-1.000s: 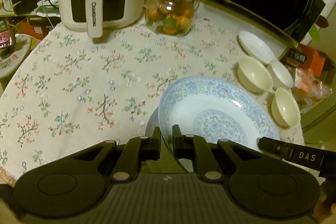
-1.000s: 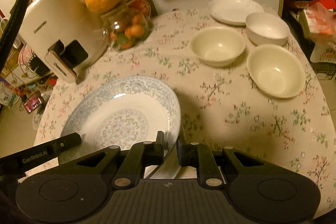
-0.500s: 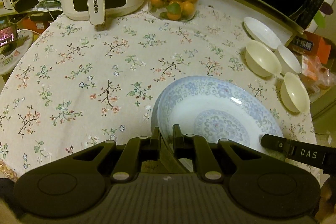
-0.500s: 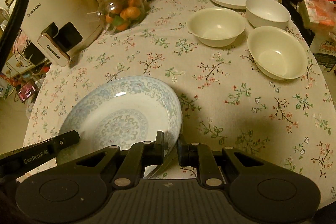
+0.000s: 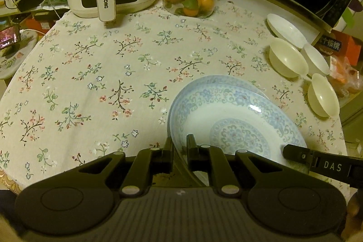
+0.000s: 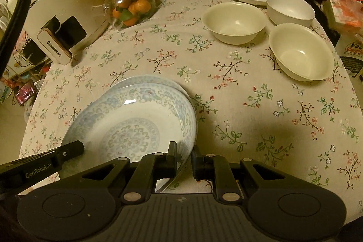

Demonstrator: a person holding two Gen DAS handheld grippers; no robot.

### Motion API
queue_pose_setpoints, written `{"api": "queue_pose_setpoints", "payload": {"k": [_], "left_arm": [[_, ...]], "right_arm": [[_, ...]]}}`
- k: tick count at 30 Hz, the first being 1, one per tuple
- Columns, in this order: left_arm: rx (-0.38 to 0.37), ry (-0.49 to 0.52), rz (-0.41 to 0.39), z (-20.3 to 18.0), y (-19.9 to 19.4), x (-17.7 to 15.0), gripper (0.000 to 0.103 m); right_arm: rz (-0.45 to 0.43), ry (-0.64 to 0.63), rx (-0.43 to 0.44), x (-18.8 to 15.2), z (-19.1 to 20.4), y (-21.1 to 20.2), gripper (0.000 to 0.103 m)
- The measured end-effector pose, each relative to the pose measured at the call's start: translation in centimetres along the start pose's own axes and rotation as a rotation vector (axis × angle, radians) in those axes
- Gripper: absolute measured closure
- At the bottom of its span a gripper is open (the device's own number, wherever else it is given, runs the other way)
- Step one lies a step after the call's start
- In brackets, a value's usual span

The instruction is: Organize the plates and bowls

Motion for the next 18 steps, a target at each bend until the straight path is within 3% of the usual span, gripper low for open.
{"api": "queue_pose_setpoints", "payload": {"k": [18], "left_arm": [[0.036,0.022,-0.022,-0.27,0.20,0.06,0.093]], "right_arm": [[-0.008,-0.005,-0.032,-0.17,0.41,0.64,0.088]]}}
Point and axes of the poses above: each gripper's, at about its wrist camera, not at the fingertips, and y roughly the way its jaws point, z to its left, x to its top, the point moved 5 cm from there along y, roughly the way its jaws point, and after that the axes turned 3 degrees about -z, right-handed, at the moved point
